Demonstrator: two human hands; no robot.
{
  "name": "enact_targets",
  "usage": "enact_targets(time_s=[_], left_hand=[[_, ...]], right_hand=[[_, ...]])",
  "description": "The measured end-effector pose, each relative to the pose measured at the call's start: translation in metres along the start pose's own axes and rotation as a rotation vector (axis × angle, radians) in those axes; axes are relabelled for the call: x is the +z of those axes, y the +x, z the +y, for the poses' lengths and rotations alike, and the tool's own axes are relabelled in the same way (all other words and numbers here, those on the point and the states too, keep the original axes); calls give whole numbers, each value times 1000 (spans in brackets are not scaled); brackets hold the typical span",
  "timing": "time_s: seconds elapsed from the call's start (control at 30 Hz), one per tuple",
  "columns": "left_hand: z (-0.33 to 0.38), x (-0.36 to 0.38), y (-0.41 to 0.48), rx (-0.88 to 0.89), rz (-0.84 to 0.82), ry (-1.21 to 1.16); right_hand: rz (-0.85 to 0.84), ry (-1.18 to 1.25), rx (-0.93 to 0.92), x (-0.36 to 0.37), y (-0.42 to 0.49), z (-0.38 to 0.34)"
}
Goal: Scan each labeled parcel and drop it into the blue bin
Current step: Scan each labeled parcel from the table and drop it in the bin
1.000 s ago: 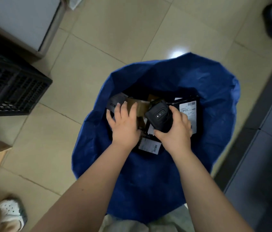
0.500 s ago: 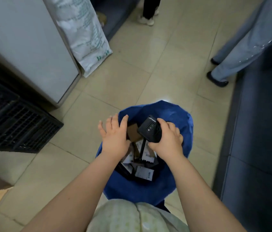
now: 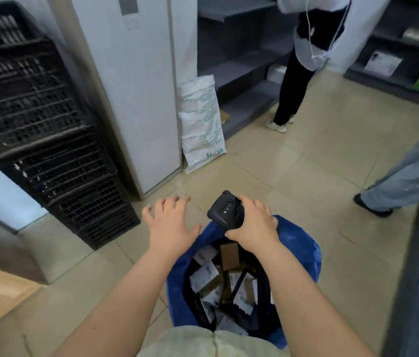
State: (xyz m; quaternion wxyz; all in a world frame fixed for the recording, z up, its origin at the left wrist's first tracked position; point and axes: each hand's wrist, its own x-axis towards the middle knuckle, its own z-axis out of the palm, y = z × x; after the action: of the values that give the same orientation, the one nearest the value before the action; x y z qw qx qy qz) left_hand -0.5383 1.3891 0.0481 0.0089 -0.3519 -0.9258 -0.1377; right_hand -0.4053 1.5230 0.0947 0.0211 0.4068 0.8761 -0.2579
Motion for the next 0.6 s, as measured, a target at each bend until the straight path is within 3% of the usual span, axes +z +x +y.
enact_targets(time_s=[0.17,0.43,0.6], left_hand=[[-8,-31,-40,-199,213,-4],[-37,-82,-146,-651,352,11],[-53,-97,-258,-928,414,43]], right_hand=[[-15,-37,-252,-19,-20,-22],[-121,-42,-584,-3,-70,-52],[-290,-49,-762,36,-129,-84]])
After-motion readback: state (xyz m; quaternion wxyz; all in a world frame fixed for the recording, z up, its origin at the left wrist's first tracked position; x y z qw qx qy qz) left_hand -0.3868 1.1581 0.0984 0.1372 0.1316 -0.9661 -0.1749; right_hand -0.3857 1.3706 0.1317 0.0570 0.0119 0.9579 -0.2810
